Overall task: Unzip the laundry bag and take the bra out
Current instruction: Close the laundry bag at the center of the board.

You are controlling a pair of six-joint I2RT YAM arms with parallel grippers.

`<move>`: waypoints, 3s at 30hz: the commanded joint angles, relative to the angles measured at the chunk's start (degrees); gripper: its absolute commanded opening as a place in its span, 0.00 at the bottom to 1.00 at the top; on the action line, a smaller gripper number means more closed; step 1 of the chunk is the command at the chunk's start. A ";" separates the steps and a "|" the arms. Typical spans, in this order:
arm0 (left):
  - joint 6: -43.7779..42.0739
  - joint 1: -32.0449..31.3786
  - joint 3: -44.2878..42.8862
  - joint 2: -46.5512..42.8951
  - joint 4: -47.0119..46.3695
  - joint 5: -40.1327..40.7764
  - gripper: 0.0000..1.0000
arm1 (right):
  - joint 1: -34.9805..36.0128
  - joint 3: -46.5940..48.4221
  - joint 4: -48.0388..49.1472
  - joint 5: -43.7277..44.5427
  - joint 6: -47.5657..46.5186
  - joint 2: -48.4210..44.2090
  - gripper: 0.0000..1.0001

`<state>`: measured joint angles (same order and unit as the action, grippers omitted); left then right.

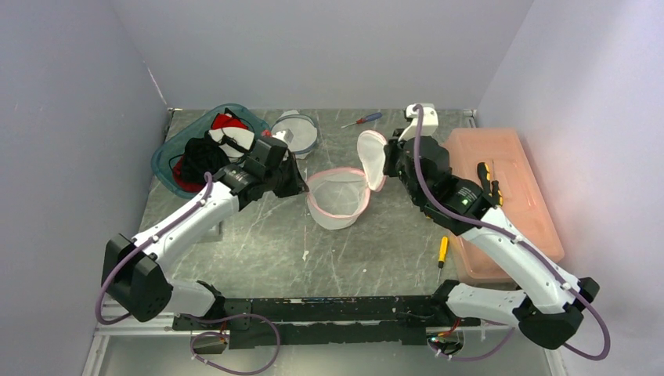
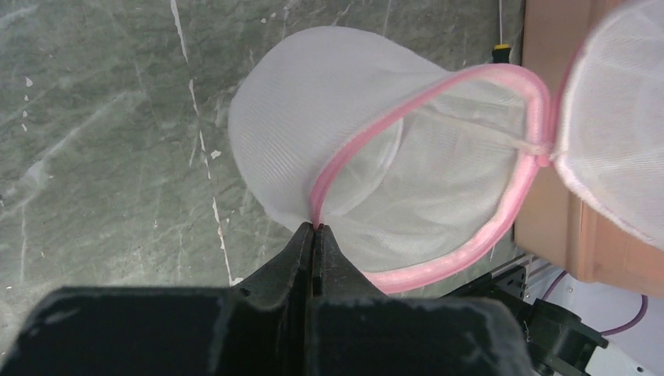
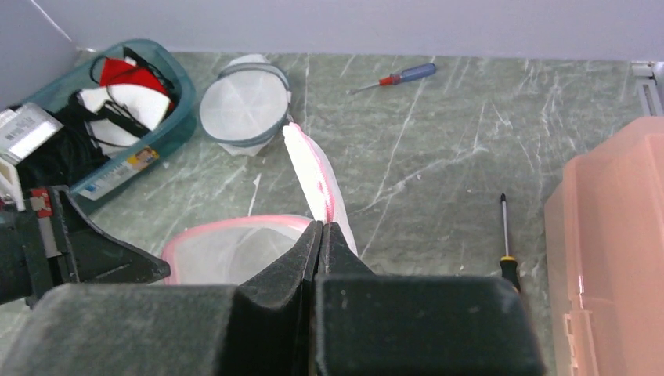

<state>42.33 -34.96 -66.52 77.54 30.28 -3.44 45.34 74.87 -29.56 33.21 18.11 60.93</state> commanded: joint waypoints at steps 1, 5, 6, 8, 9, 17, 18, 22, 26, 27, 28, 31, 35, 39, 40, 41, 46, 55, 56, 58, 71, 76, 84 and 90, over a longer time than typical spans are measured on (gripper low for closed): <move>2.37 -0.02 2.18 1.78 -3.80 -0.46 0.03 | 0.69 -1.53 0.43 1.92 -1.20 2.41 0.00; 3.95 -0.02 5.42 3.68 -7.73 -1.60 0.03 | 0.79 -5.08 1.40 2.52 -0.97 3.14 0.00; 4.35 -0.06 6.04 4.08 -8.52 -1.91 0.03 | 0.88 -6.15 1.70 2.41 -0.90 3.22 0.00; 4.53 0.00 6.56 4.44 -9.32 -2.45 0.03 | 1.09 -7.45 1.84 2.25 -0.54 3.38 0.00; 4.41 0.03 6.46 4.62 -9.25 -2.59 0.03 | 1.27 -7.88 1.84 2.17 -0.39 3.47 0.00; 2.57 0.06 3.83 2.44 -4.75 -0.32 0.34 | 2.82 -6.76 1.36 2.32 -0.76 4.88 0.00; 2.36 0.07 3.62 1.51 -4.13 -0.07 0.42 | 3.21 -6.32 1.32 2.33 -0.93 5.40 0.00; 2.27 0.07 2.82 -1.63 -2.11 1.25 0.68 | 4.92 -5.17 2.14 2.38 -1.46 7.52 0.00; 5.15 0.22 3.86 -5.37 -4.69 -0.69 0.74 | 6.96 -5.93 4.49 2.11 -1.85 9.21 0.00; 6.62 0.31 4.50 -6.14 -6.04 -2.41 0.76 | 7.33 -6.55 5.37 2.09 -1.93 9.43 0.00; 8.32 0.36 5.49 -6.73 -7.90 -3.70 0.77 | 7.60 -7.22 6.54 2.12 -2.00 9.59 0.00; 15.02 0.47 7.76 -7.52 -13.75 -6.99 0.84 | 8.11 -9.46 8.97 2.11 -2.23 9.46 0.00; 24.32 0.92 8.05 -5.03 -21.46 -11.54 0.91 | 8.25 -12.18 11.73 1.83 -3.16 8.34 0.00; 30.14 1.08 3.02 1.47 -20.93 -14.81 0.93 | 8.33 -14.16 13.82 1.44 -4.52 7.06 0.00; 30.41 1.02 1.09 3.65 -19.56 -15.21 0.93 | 8.28 -14.72 14.43 1.17 -4.91 6.80 0.00; 30.37 1.01 -0.51 4.95 -18.67 -15.38 0.94 | 8.30 -15.01 14.76 0.96 -5.25 6.59 0.00; 31.63 0.95 -4.39 9.83 -19.53 -16.26 0.94 | 8.56 -16.34 16.64 -0.43 -6.90 5.67 0.00; 31.35 -0.36 -8.59 16.24 -18.69 -19.58 0.90 | 9.05 -17.20 18.03 -2.66 -9.06 5.49 0.00; 31.10 -0.45 -8.84 16.64 -18.72 -19.85 0.88 | 9.17 -17.17 18.08 -2.95 -9.21 5.64 0.00; 30.60 -0.46 -8.81 16.94 -19.48 -20.67 0.79 | 9.44 -17.08 18.05 -3.47 -9.54 5.83 0.00; 27.43 0.12 -5.39 14.45 -20.01 -19.95 0.11 | 9.66 -14.17 13.15 -11.87 -6.98 6.50 0.62; 25.27 1.79 -3.67 12.50 -20.21 -21.19 0.03 | 8.78 -14.17 10.71 -14.86 -3.97 4.24 0.73; 18.94 5.80 4.96 9.78 -26.83 -28.64 0.03 | -5.77 -25.99 17.63 -31.70 4.64 -3.00 0.75; 21.61 6.34 11.64 10.68 -36.60 -34.79 0.03 | -12.18 -35.53 26.51 -38.24 10.84 -3.13 0.75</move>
<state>63.70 -28.69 -57.87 88.92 2.98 -31.77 36.10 43.97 -11.73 2.59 23.03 57.69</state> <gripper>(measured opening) 0.049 0.753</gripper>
